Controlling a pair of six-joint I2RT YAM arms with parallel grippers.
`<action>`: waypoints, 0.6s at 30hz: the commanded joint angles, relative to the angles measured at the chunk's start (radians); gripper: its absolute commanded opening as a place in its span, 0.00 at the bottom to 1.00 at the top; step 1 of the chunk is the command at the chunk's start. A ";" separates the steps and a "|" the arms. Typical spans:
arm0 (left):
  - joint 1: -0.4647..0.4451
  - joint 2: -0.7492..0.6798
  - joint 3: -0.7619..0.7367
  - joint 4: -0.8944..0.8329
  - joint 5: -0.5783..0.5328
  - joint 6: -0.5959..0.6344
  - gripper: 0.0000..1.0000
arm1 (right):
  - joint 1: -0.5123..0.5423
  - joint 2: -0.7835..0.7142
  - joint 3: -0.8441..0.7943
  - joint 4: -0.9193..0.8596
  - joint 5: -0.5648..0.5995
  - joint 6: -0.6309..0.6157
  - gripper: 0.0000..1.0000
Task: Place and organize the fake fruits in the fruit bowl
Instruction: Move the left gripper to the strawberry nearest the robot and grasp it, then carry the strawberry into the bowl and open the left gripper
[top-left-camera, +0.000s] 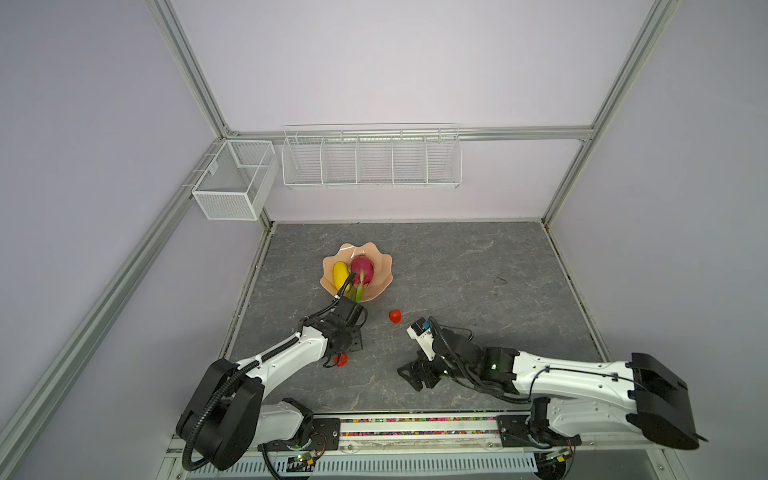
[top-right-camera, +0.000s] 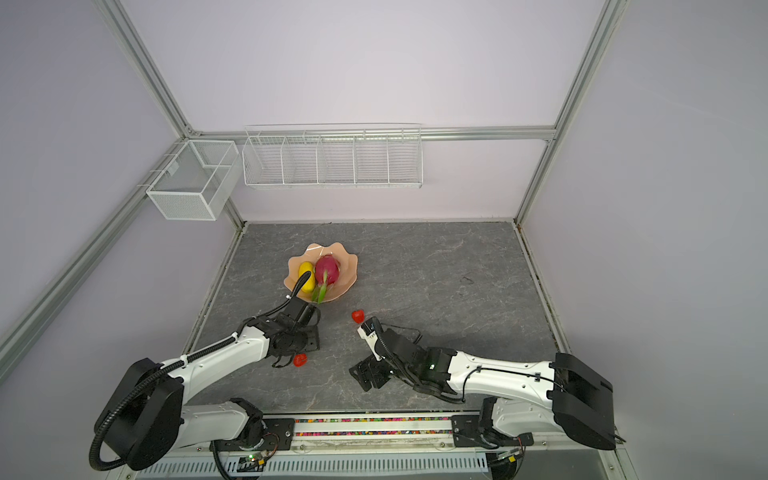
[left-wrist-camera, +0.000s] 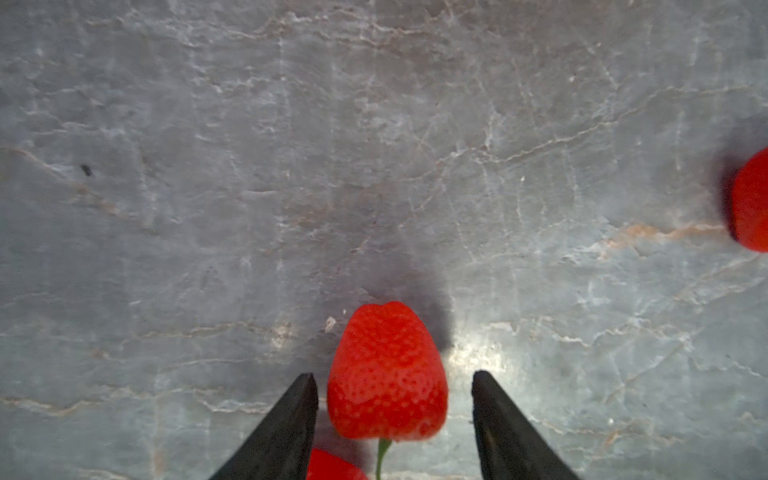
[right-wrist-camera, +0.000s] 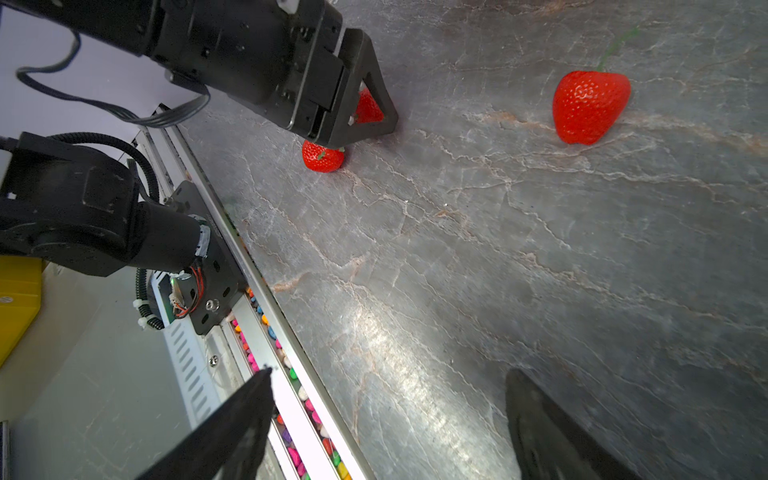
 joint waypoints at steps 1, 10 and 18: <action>-0.004 0.023 0.032 0.016 -0.022 -0.005 0.57 | 0.006 0.004 0.018 0.004 0.009 0.005 0.88; -0.004 0.037 0.040 0.016 -0.031 -0.002 0.44 | 0.005 0.001 0.018 0.001 0.010 0.005 0.88; -0.004 0.010 0.083 -0.009 -0.015 0.005 0.39 | 0.003 -0.005 0.017 -0.001 0.008 0.004 0.89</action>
